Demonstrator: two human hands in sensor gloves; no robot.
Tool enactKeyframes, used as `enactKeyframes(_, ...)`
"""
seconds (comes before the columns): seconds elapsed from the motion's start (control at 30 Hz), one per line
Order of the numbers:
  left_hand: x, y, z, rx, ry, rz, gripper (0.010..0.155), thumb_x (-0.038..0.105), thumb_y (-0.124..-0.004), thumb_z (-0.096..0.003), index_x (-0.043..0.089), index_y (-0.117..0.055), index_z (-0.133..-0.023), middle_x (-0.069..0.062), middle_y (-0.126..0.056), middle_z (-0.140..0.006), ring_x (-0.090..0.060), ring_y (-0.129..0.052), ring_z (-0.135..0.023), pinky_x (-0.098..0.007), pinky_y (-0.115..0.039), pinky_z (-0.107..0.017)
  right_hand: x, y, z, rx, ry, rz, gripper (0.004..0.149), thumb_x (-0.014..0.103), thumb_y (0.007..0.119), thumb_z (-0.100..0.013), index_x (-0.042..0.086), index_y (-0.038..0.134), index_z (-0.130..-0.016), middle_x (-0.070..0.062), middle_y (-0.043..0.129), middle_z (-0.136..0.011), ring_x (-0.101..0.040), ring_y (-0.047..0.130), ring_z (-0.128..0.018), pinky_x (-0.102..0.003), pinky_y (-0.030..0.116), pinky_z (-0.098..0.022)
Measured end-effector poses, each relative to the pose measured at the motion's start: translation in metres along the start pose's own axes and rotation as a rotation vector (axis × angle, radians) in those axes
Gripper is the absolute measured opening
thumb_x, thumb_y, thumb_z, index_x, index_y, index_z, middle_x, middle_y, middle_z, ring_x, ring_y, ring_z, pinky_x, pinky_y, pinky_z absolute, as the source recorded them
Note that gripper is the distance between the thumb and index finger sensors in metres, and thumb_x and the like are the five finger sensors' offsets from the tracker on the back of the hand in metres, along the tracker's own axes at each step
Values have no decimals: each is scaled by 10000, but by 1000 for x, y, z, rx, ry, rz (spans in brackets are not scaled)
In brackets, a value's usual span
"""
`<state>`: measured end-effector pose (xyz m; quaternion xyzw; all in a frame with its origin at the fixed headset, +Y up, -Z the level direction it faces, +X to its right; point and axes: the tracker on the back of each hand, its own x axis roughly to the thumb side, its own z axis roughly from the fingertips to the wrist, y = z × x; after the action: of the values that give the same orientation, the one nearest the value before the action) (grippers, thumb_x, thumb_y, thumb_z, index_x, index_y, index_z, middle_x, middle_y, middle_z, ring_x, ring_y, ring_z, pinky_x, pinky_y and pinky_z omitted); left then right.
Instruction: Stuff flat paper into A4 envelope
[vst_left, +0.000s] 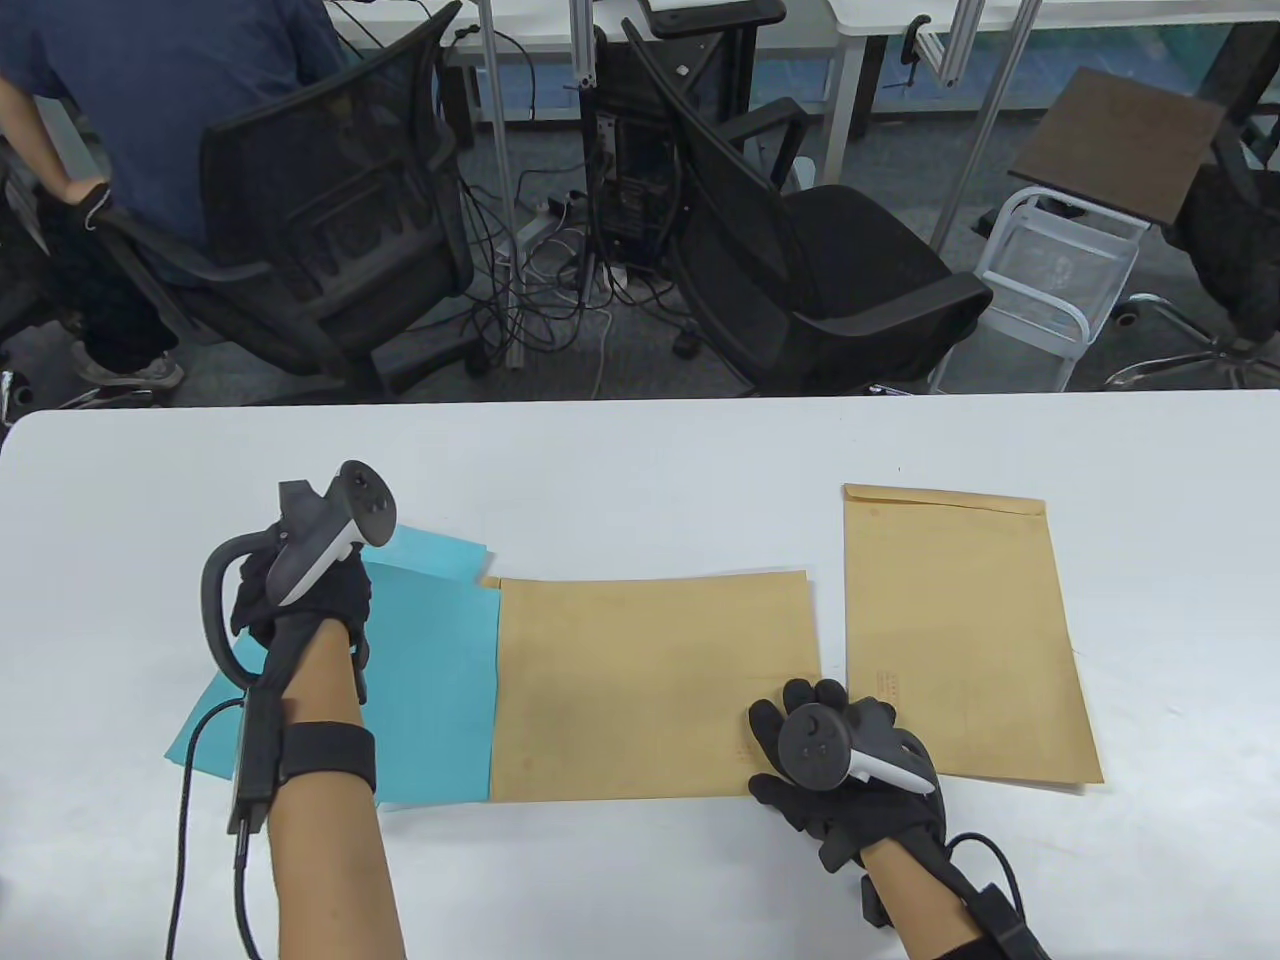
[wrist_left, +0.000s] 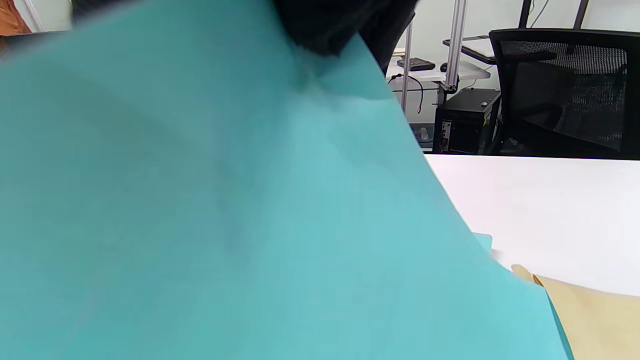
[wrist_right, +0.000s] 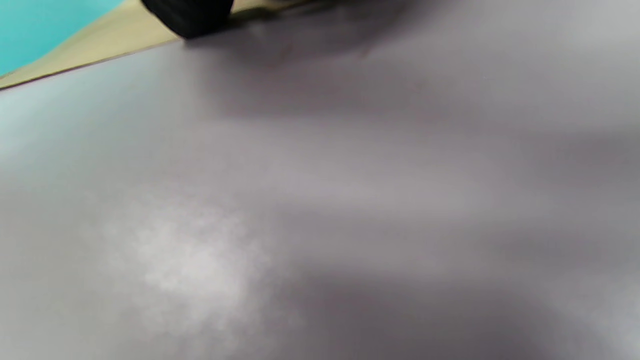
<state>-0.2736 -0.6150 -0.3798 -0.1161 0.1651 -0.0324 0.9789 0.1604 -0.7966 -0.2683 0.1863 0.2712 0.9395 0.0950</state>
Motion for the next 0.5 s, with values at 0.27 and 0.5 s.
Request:
enactKeyframes(0.27, -2, -4, -5, 16, 19, 40, 404, 147, -705, -485, 197, -843, -862, -165, -886, -830, -288, -994, -498, -490, -819, -458, -1, 0, 0, 1, -1, -12, 721, 436, 549, -641, 141, 128, -1147, -277, -27, -1111, -585, -66, -973, -823, -23, -527)
enactKeyframes(0.5, 2, -11, -9, -33, -26, 99, 401, 149, -702, -487, 204, -842, -859, -155, -884, -836, -288, -988, -503, -493, -810, -463, -1, 0, 0, 1, -2, -26, 718, 430, 560, -639, 143, 138, -1144, -277, -22, -1107, -583, -68, -969, -822, -25, -527)
